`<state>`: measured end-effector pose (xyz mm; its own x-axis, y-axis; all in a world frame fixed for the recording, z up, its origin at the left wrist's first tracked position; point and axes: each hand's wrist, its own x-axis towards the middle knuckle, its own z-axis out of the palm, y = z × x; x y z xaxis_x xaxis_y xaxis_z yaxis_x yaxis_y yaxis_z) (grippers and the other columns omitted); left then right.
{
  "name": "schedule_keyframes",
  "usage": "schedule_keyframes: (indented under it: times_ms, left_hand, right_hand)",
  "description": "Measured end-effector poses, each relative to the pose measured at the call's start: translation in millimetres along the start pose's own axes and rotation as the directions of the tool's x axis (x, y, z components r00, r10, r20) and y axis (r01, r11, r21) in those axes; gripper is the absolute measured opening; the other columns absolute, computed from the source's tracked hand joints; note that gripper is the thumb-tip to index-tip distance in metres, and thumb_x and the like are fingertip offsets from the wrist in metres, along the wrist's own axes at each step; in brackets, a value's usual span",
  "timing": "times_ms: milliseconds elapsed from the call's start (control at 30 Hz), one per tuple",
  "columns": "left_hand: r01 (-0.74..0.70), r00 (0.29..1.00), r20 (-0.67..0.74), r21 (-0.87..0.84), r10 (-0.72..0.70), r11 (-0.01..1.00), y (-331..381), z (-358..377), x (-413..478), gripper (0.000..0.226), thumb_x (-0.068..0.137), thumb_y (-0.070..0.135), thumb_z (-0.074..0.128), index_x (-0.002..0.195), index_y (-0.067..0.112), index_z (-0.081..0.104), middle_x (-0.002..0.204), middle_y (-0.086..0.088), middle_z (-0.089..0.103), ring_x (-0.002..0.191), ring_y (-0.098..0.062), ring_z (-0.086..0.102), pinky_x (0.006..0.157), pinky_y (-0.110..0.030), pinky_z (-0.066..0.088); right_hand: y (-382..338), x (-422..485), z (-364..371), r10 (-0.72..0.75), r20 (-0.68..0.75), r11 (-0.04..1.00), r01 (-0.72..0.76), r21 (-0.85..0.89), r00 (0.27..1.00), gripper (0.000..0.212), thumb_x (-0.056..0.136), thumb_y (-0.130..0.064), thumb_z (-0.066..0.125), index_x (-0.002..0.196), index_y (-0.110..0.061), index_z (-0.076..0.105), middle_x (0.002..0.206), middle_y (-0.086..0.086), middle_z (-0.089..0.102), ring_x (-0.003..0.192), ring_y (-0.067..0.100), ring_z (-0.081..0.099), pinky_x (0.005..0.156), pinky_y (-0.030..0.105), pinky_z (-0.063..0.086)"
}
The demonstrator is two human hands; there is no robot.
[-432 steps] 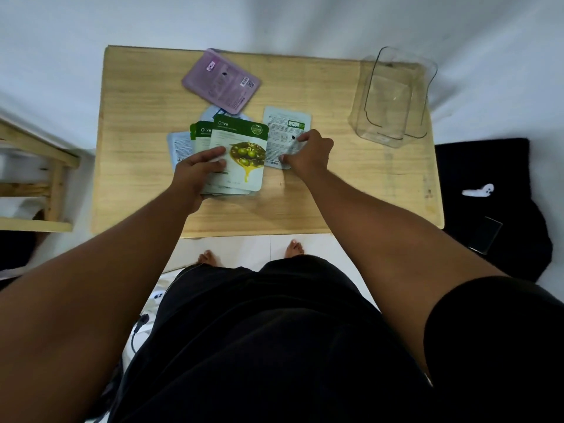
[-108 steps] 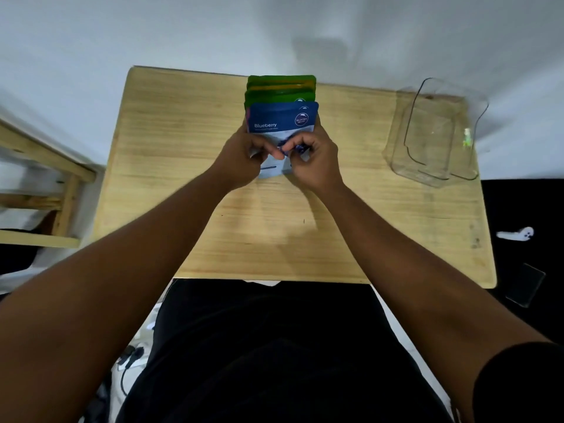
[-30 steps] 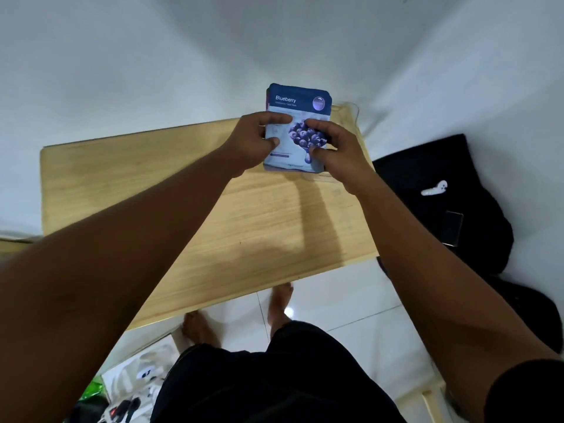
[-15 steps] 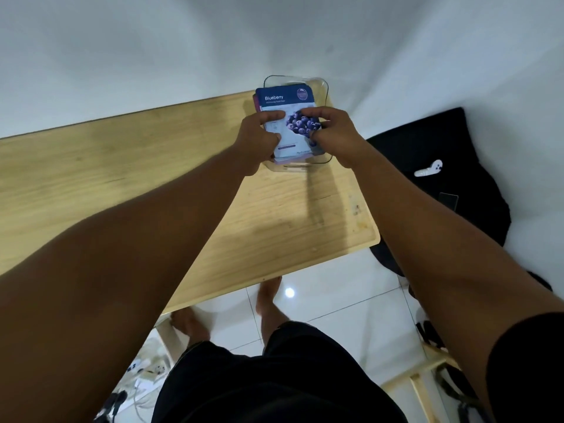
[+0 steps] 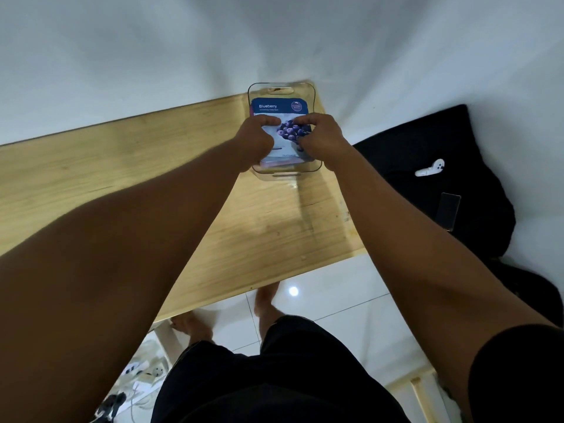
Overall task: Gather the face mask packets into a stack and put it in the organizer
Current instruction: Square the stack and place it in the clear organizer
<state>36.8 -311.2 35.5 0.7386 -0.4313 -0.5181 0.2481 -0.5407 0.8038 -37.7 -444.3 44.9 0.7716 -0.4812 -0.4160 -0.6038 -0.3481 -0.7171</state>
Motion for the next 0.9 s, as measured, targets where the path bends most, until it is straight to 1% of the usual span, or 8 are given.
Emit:
schedule_keyframes:
  times_ms: [100, 233, 333, 500, 600, 700, 800, 900]
  left_hand:
    - [0.076, 0.996, 0.043, -0.013, -0.075, 0.997, 1.2, 5.7, 6.8, 0.054, 0.095, -0.01, 0.05, 0.144, 0.015, 0.05, 0.139, -0.012, 0.049, 0.112, -0.024, 0.054, 0.083, -0.024, 0.05]
    - [0.259, 0.966, 0.041, -0.216, -0.256, 0.942, 3.0, 22.2, 9.8, 0.079, 0.096, -0.001, 0.051, 0.159, 0.024, 0.01, 0.15, -0.02, 0.04, 0.128, -0.035, 0.05, 0.096, -0.034, 0.045]
    - [0.255, 0.956, -0.13, -0.083, -0.264, 0.963, -0.3, 29.0, 11.0, 0.079, 0.1, 0.018, 0.047, 0.159, 0.022, -0.006, 0.148, -0.025, 0.043, 0.128, -0.042, 0.052, 0.104, -0.049, 0.044]
    - [0.342, 0.925, -0.175, -0.001, -0.337, 0.94, 11.0, 42.0, -6.1, 0.07, 0.1, 0.059, 0.038, 0.155, 0.019, 0.025, 0.153, -0.008, 0.041, 0.133, -0.029, 0.049, 0.102, -0.037, 0.045]
    - [0.084, 0.98, -0.197, 0.236, -0.037, 0.968, -15.5, 45.7, 5.4, 0.062, 0.099, 0.06, 0.036, 0.153, 0.029, 0.031, 0.147, -0.004, 0.048, 0.129, -0.028, 0.053, 0.099, -0.037, 0.048]
    - [-0.151, 0.95, -0.141, 0.574, 0.279, 0.805, -24.1, 38.9, 7.0, 0.059, 0.098, 0.034, 0.041, 0.154, 0.035, 0.021, 0.156, -0.005, 0.037, 0.124, -0.024, 0.055, 0.102, -0.043, 0.048]
    - [-0.186, 0.968, 0.035, 0.768, 0.25, 0.613, -19.3, 31.9, -4.7, 0.057, 0.095, 0.005, 0.054, 0.148, 0.005, 0.032, 0.165, -0.02, -0.01, 0.151, -0.044, 0.009, 0.112, -0.053, 0.037]
    - [-0.242, 0.931, 0.122, 0.912, 0.343, 0.333, -19.8, 20.5, 1.6, 0.065, 0.091, 0.012, 0.067, 0.147, 0.005, 0.035, 0.165, -0.024, -0.009, 0.15, -0.047, -0.01, 0.122, -0.056, 0.013]
  right_hand:
    - [-4.6, 0.1, 7.2, -0.068, -0.016, 0.979, 0.063, -0.196, 0.998, 0.04, 0.085, -0.009, 0.068, 0.125, -0.016, 0.066, 0.129, 0.003, 0.066, 0.117, 0.019, 0.061, 0.096, 0.017, 0.04]
    - [-7.5, 2.5, 17.2, -0.07, -0.015, 0.951, 0.062, -0.303, 0.997, 0.037, 0.087, -0.011, 0.064, 0.124, -0.013, 0.065, 0.126, 0.006, 0.066, 0.116, 0.022, 0.062, 0.097, 0.021, 0.043]
    - [-6.6, 1.0, 25.3, -0.027, -0.039, 0.985, 0.02, -0.17, 0.999, 0.028, 0.092, -0.007, 0.058, 0.119, -0.007, 0.067, 0.117, 0.008, 0.069, 0.107, 0.021, 0.066, 0.099, 0.022, 0.048]
    - [-2.8, 8.1, 34.8, 0.19, -0.017, 0.967, -0.184, 0.179, 0.982, 0.021, 0.095, -0.009, 0.053, 0.093, -0.006, 0.073, 0.076, -0.001, 0.07, 0.065, 0.006, 0.067, 0.069, 0.014, 0.054]
    - [-1.1, 6.8, 32.3, 0.338, 0.029, 0.789, -0.3, 0.536, 0.941, 0.026, 0.087, -0.008, 0.055, 0.064, -0.009, 0.069, 0.057, 0.0, 0.067, 0.056, 0.013, 0.064, 0.073, 0.027, 0.054]
    - [-5.4, 1.1, 28.4, 0.362, 0.057, 0.692, -0.309, 0.652, 0.931, 0.025, 0.087, -0.002, 0.053, 0.065, -0.005, 0.065, 0.054, 0.003, 0.063, 0.046, 0.01, 0.06, 0.06, 0.022, 0.052]
    - [-9.8, -3.6, 25.5, 0.338, 0.057, 0.688, -0.288, 0.666, 0.939, 0.023, 0.087, 0.0, 0.051, 0.068, -0.003, 0.063, 0.046, 0.0, 0.057, 0.039, 0.009, 0.054, 0.042, 0.016, 0.044]
    - [-4.4, -4.8, 24.8, 0.241, 0.028, 0.863, -0.227, 0.451, 0.97, 0.021, 0.091, -0.006, 0.049, 0.079, -0.005, 0.066, 0.053, -0.002, 0.063, 0.045, 0.006, 0.061, 0.046, 0.017, 0.045]
